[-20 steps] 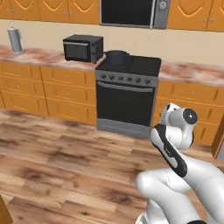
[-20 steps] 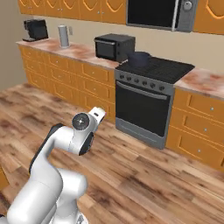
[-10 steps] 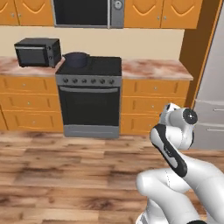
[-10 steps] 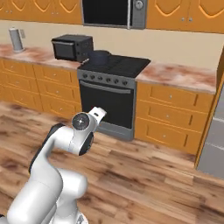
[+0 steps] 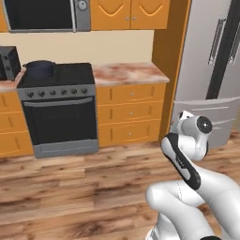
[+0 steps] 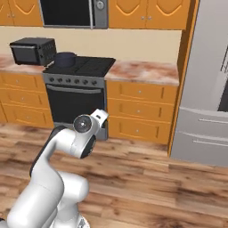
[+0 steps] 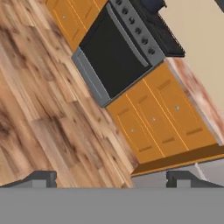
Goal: Move the pot and pan from the stove into the sink.
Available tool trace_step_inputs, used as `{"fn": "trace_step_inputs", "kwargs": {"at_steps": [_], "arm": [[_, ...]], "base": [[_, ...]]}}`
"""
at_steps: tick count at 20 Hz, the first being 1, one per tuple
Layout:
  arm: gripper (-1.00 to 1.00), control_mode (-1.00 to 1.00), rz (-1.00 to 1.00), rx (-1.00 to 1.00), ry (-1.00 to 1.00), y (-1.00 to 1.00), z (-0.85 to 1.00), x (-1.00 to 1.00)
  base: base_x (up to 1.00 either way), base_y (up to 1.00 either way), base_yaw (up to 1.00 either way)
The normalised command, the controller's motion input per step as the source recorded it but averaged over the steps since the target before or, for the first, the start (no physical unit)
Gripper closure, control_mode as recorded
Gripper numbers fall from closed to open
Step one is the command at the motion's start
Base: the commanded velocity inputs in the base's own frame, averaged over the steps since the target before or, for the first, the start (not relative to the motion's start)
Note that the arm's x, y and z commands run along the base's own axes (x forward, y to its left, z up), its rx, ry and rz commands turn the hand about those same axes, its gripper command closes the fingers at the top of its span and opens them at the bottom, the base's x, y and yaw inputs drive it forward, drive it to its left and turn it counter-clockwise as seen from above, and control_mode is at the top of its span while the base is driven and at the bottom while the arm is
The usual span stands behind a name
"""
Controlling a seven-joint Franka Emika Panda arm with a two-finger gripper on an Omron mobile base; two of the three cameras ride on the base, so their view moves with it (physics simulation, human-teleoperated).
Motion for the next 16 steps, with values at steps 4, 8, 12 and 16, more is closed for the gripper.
{"fn": "trace_step_inputs", "kwargs": {"at_steps": [4, 8, 12, 16], "arm": [[-1.00, 1.00, 0.00, 0.00, 0.00, 0.00, 0.00, 0.00], [-1.00, 1.00, 0.00, 0.00, 0.00, 0.00, 0.00, 0.00], [-1.00, 1.00, 0.00, 0.00, 0.00, 0.00, 0.00, 0.00], [-1.00, 1.00, 0.00, 0.00, 0.00, 0.00, 0.00, 0.00]], "base": [[-0.08, -0.22, -0.22], [0.04, 0.00, -0.01], [0.34, 0.13, -0.03], [0.58, 0.23, -0.05]]}}
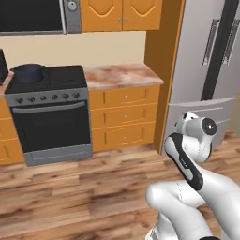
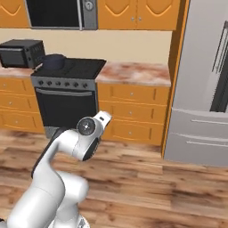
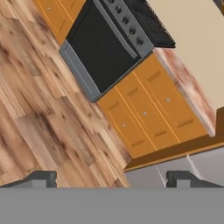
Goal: Move the pot and pan from the stove into the sink.
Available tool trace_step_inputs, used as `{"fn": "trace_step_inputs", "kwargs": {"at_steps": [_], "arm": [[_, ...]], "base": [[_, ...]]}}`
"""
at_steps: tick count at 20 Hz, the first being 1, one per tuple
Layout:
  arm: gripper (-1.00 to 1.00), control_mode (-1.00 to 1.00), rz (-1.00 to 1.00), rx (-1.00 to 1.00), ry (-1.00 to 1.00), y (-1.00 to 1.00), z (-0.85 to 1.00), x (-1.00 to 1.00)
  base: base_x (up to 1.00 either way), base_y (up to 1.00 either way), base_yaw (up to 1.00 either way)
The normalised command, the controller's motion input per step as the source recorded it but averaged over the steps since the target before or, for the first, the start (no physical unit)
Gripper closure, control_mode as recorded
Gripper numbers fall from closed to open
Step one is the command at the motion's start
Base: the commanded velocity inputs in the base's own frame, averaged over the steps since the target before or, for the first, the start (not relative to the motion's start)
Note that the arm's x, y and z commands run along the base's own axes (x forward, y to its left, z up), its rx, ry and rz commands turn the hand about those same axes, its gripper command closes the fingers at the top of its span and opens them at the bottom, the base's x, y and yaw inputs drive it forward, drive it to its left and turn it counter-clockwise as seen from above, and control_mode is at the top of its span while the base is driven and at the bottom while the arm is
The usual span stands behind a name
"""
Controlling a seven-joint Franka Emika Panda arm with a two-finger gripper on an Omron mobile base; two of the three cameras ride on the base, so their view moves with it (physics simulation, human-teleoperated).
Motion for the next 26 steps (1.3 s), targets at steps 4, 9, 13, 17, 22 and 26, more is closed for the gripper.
{"fn": "trace_step_inputs", "kwargs": {"at_steps": [4, 9, 13, 17, 22, 26], "arm": [[-1.00, 1.00, 0.00, 0.00, 0.00, 0.00, 0.00, 0.00], [-1.00, 1.00, 0.00, 0.00, 0.00, 0.00, 0.00, 0.00], [-1.00, 1.00, 0.00, 0.00, 0.00, 0.00, 0.00, 0.00], [-1.00, 1.00, 0.00, 0.00, 0.00, 0.00, 0.00, 0.00], [-1.00, 1.00, 0.00, 0.00, 0.00, 0.00, 0.00, 0.00], [-1.00, 1.00, 0.00, 0.00, 0.00, 0.00, 0.00, 0.00]], "base": [[0.67, 0.24, -0.05], [0.69, 0.25, -0.05], [0.73, 0.26, -0.05], [0.71, 0.24, -0.04], [0.70, 0.25, -0.04], [0.65, 0.23, -0.04]]}}
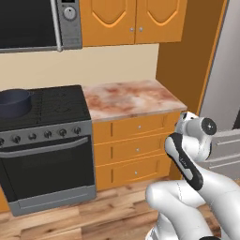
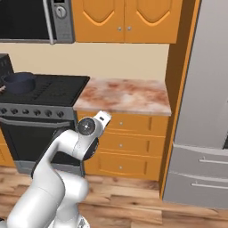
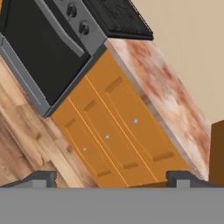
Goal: Move the pot and pan from the stove into the sink.
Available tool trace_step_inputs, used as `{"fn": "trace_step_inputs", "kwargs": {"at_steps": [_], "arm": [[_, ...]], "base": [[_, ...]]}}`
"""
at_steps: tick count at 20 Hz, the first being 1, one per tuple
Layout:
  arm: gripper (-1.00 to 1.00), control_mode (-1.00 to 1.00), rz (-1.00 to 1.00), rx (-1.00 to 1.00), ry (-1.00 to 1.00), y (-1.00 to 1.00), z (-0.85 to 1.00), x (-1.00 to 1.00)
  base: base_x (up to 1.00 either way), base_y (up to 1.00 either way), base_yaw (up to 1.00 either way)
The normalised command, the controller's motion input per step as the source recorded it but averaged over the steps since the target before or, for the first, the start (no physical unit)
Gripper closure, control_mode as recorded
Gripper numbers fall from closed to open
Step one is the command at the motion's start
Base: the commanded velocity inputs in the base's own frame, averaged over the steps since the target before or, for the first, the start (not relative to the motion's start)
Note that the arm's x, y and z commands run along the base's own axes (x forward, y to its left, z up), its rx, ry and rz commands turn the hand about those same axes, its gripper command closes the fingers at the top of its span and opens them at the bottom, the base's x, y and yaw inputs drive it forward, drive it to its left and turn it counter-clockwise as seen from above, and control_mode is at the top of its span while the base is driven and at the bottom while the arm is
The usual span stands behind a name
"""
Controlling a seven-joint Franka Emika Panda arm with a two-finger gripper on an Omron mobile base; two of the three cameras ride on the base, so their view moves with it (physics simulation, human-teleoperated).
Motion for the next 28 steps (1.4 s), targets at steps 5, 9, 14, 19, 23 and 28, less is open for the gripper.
{"fn": "trace_step_inputs", "kwargs": {"at_steps": [5, 9, 14, 19, 23, 28], "arm": [[-1.00, 1.00, 0.00, 0.00, 0.00, 0.00, 0.00, 0.00], [-1.00, 1.00, 0.00, 0.00, 0.00, 0.00, 0.00, 0.00], [-1.00, 1.00, 0.00, 0.00, 0.00, 0.00, 0.00, 0.00], [-1.00, 1.00, 0.00, 0.00, 0.00, 0.00, 0.00, 0.00], [-1.00, 1.00, 0.00, 0.00, 0.00, 0.00, 0.00, 0.00], [-1.00, 1.00, 0.00, 0.00, 0.00, 0.00, 0.00, 0.00]], "base": [[0.43, 0.19, -0.05], [0.17, 0.11, -0.04], [0.00, 0.00, 0.00], [0.07, 0.55, -0.05], [0.05, 0.87, -0.08], [0.03, 0.92, -0.08]]}}
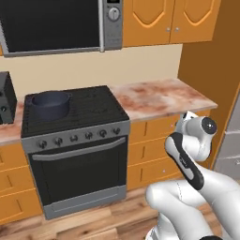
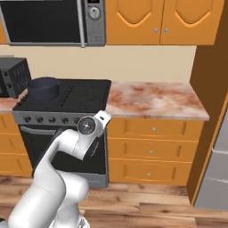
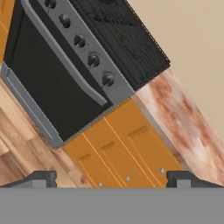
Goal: Move the pot and pan from the stove into the sink.
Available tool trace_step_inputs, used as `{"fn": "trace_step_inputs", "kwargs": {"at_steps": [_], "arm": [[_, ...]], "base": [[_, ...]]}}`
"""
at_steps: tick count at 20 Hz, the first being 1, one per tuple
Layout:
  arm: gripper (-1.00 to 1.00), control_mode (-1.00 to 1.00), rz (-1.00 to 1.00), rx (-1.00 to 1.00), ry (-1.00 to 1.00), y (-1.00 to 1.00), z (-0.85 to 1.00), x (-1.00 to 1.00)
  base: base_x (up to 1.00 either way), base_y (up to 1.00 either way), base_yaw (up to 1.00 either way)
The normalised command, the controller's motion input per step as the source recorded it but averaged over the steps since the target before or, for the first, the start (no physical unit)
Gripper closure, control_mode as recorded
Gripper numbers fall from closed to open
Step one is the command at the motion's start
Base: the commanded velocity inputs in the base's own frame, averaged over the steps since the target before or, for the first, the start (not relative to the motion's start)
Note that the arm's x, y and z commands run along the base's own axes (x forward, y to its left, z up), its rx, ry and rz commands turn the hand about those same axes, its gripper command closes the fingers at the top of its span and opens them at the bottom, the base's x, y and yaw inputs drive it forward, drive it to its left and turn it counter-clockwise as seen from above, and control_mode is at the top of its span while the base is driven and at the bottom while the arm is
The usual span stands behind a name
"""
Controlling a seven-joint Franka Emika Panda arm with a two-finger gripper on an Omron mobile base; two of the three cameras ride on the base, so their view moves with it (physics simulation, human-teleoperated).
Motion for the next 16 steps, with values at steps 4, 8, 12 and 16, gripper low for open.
{"fn": "trace_step_inputs", "kwargs": {"at_steps": [4, 8, 12, 16], "arm": [[-1.00, 1.00, 0.00, 0.00, 0.00, 0.00, 0.00, 0.00], [-1.00, 1.00, 0.00, 0.00, 0.00, 0.00, 0.00, 0.00], [-1.00, 1.00, 0.00, 0.00, 0.00, 0.00, 0.00, 0.00], [-1.00, 1.00, 0.00, 0.00, 0.00, 0.00, 0.00, 0.00]], "base": [[0.00, 0.90, -0.07], [0.00, 0.78, -0.04], [0.00, 0.11, -0.01], [0.01, 0.00, 0.05]]}}
